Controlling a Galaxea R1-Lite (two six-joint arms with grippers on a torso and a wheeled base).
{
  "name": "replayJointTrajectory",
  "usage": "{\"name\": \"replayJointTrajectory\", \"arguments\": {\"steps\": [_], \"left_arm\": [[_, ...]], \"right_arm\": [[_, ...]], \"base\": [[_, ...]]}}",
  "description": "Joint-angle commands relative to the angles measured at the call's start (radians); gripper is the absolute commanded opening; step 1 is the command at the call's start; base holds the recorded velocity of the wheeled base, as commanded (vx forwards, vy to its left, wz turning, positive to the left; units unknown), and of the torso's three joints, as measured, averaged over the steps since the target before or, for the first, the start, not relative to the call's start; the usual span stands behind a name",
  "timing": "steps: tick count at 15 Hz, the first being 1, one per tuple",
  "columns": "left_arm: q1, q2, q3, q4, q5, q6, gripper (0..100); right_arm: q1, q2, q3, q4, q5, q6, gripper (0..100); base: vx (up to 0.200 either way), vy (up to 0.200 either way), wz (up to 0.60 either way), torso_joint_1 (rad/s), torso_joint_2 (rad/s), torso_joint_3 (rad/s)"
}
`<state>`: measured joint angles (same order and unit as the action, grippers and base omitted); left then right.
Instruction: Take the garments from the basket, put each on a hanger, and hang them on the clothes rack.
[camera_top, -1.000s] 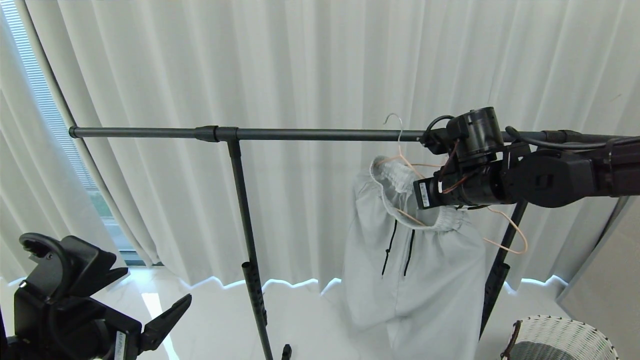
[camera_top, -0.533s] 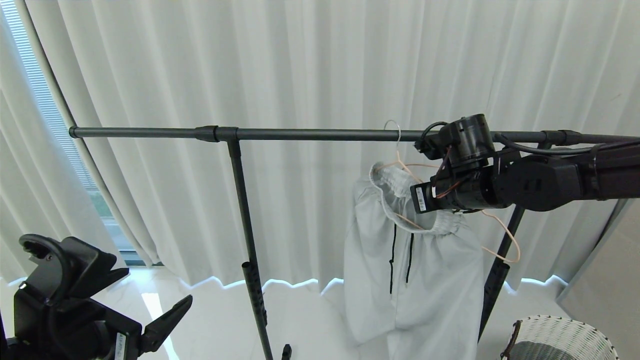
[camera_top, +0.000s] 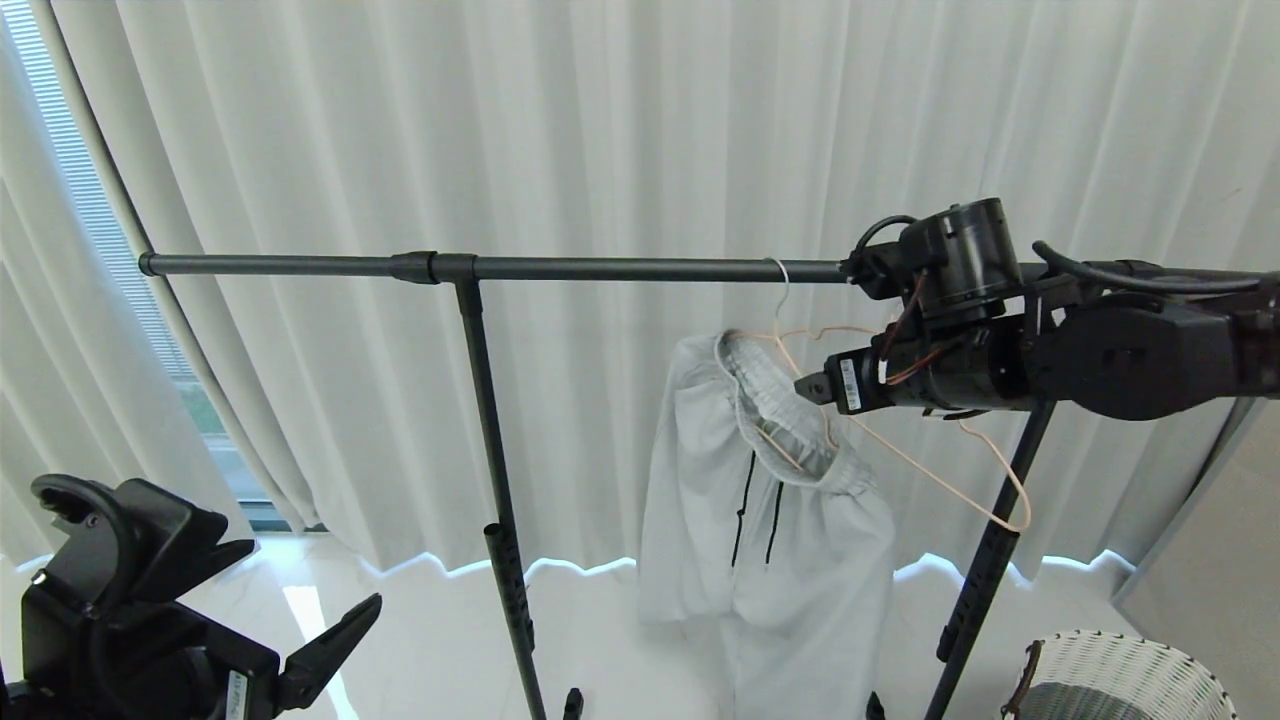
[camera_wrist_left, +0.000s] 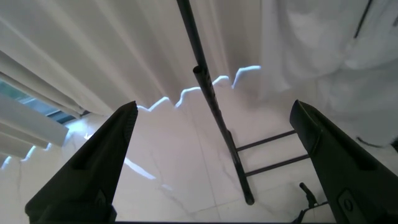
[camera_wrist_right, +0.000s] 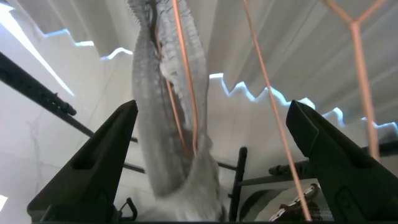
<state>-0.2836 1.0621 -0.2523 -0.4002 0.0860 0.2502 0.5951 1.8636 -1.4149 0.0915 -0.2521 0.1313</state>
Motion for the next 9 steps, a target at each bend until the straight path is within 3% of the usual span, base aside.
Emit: {"name": "replayJointTrajectory", "arguments": {"steps": [1, 5, 7, 8, 9], "left_arm": [[0.014, -0.001, 0.002, 0.0, 0.001, 0.0, 100], [0.063, -0.001, -0.002, 0.0, 0.001, 0.001, 100], [0.086, -0.008, -0.005, 0.0, 0.003, 0.001, 100], [0.092, -0.01, -0.005, 0.0, 0.003, 0.001, 100], [0.124, -0.019, -0.002, 0.0, 0.003, 0.001, 100]], "right_arm": [[0.003, -0.164, 0.09, 0.004, -0.001, -0.001, 100], [-0.029, -0.422, 0.295, 0.024, -0.006, -0.025, 100], [-0.1, -0.54, 0.381, 0.07, -0.006, -0.11, 100], [-0.121, -0.563, 0.399, 0.073, -0.006, -0.134, 100], [-0.199, -0.627, 0.462, 0.074, -0.003, -0.226, 100]], "base": [[0.0, 0.0, 0.0, 0.0, 0.0, 0.0], [0.0, 0.0, 0.0, 0.0, 0.0, 0.0], [0.0, 0.0, 0.0, 0.0, 0.0, 0.0], [-0.2, 0.0, 0.0, 0.002, 0.0, 0.007], [-0.2, 0.0, 0.0, 0.022, 0.01, 0.002]]}}
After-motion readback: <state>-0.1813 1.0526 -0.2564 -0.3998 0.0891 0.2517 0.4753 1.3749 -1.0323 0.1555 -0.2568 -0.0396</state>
